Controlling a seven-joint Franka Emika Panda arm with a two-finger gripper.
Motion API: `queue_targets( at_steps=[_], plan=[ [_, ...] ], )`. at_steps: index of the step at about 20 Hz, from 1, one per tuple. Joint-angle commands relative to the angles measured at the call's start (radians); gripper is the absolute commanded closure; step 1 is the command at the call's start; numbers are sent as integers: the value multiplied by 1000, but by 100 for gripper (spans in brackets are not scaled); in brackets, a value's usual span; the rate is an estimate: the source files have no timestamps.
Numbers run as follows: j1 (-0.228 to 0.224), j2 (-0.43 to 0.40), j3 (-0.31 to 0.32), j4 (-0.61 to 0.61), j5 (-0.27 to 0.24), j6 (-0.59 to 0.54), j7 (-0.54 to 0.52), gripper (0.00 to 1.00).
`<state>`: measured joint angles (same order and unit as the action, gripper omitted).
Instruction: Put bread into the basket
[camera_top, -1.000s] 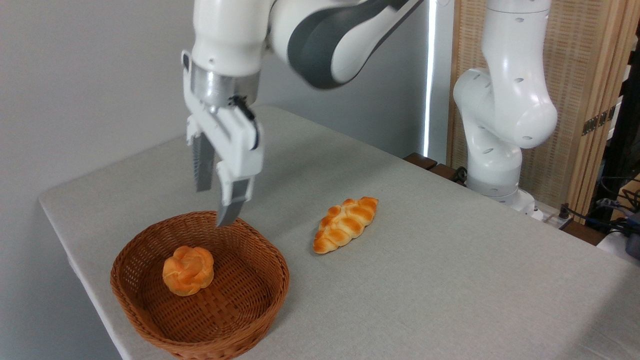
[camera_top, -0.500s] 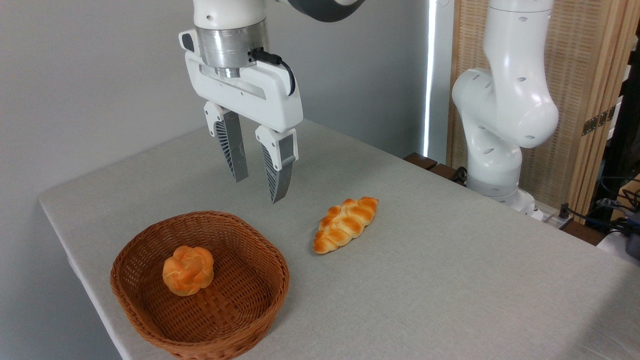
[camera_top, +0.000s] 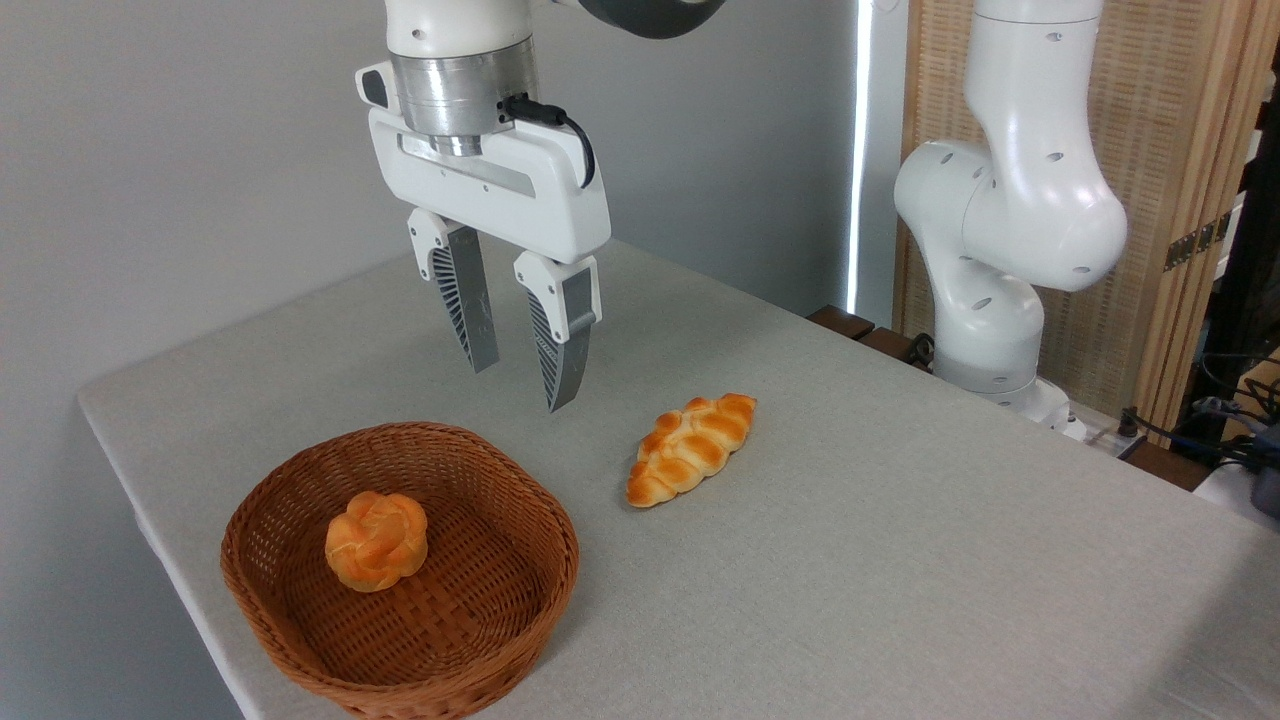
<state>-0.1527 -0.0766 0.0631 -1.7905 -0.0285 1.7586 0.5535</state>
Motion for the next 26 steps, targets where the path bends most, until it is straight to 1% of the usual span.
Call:
queue_targets(
  at_steps=[1,8,11,21,26],
  plan=[
    [8,6,-9,22,18,-14,3,0],
    [5,8,-8,28,13,-16,-4,0],
    [7,57,-8,98,10,-27,-10,0],
    [7,69,-6,109,16,-37,-6,0],
    [7,67,-5,111,18,-70,-4,0]
  ],
)
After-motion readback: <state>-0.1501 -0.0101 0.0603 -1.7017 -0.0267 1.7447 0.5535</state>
